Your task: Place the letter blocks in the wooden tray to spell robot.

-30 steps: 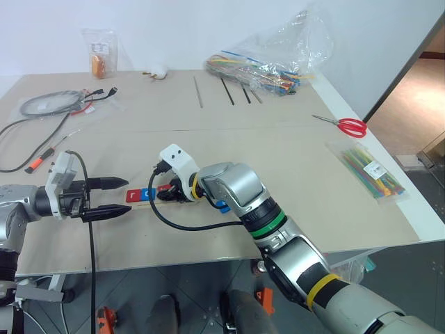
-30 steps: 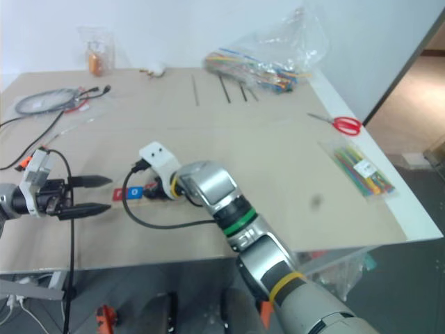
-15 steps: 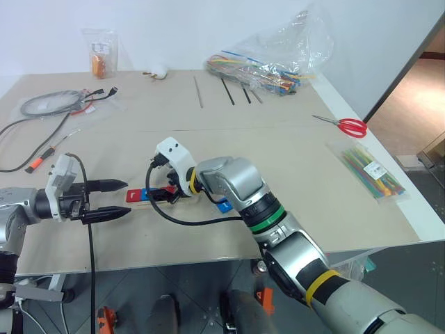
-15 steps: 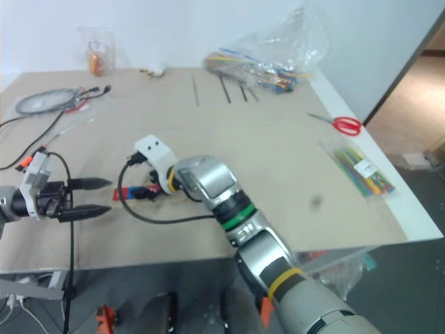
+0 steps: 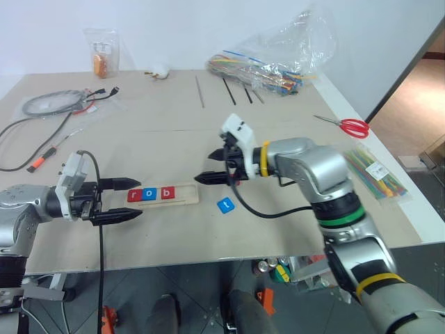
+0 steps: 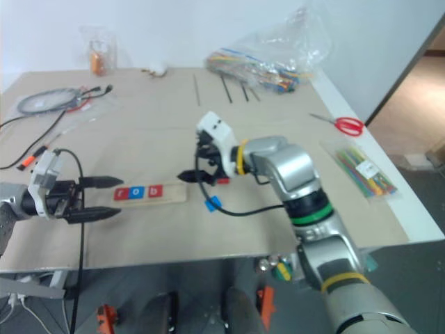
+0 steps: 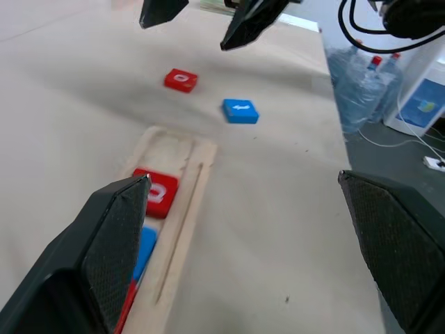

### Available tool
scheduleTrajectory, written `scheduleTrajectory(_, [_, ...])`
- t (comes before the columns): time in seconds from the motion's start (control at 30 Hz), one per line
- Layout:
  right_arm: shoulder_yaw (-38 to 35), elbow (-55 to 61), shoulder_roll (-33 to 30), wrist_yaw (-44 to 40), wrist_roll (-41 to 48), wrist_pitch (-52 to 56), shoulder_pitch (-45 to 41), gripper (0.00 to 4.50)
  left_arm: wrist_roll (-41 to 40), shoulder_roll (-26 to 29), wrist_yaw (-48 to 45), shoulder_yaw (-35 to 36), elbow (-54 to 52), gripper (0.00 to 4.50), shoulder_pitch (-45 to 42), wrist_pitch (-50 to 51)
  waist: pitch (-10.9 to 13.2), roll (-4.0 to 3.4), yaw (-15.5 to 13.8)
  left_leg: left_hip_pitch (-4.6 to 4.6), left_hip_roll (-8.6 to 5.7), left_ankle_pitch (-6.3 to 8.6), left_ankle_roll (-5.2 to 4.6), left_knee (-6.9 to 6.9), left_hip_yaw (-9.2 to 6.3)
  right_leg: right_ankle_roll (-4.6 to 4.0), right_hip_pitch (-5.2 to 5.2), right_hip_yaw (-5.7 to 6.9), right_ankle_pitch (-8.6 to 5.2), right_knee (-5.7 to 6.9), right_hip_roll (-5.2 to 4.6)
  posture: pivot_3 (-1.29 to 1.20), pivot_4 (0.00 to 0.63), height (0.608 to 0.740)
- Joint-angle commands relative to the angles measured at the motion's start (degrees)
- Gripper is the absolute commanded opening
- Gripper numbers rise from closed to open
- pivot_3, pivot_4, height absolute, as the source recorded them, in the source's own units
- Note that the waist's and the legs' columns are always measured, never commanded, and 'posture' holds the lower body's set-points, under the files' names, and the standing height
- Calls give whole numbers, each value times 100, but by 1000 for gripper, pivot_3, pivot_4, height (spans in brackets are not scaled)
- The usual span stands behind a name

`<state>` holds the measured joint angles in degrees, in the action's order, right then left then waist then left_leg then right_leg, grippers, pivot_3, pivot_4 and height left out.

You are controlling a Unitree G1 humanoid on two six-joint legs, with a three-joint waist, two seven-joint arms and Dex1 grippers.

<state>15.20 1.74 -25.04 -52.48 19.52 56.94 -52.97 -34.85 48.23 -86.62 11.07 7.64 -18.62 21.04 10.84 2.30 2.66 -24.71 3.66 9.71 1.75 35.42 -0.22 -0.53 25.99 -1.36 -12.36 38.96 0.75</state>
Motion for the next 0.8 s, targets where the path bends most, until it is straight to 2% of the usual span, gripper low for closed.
scheduleTrajectory(0.03, [-332,469,-775,-607,178,-484,339,4481,-213,56,23,171,-326,4500,37,102,0,0,-1,2,0,0,0,-1,0,0,-1,0,0,0,0,0,150,740])
scheduleTrajectory(0.17, [-367,414,-1463,-1274,216,-1166,750,4481,-284,61,6,138,-373,4500,-18,197,1,-1,14,9,0,0,0,-1,1,-3,-3,-2,-1,1,3,0,150,740])
scheduleTrajectory(0.27, [-325,163,-1695,-1658,135,-1758,961,4481,-332,21,13,66,-414,4500,-139,280,1,-1,18,13,2,0,0,-1,0,-4,-3,-3,-1,2,9,0,150,740])
scheduleTrajectory(0.53, [-114,-1774,-1229,-1777,-608,-3236,505,4481,-303,-37,-50,-120,-364,4500,-417,360,2,0,18,12,-1,0,0,16,10,9,-10,-14,10,2,5,0,150,740])
scheduleTrajectory(0.8, [-50,-2481,-1003,-2375,-770,-3955,469,4481,-320,41,-84,-87,-426,4500,-340,434,2,0,7,10,-1,0,0,10,10,6,-9,-15,6,1,6,0,150,740])
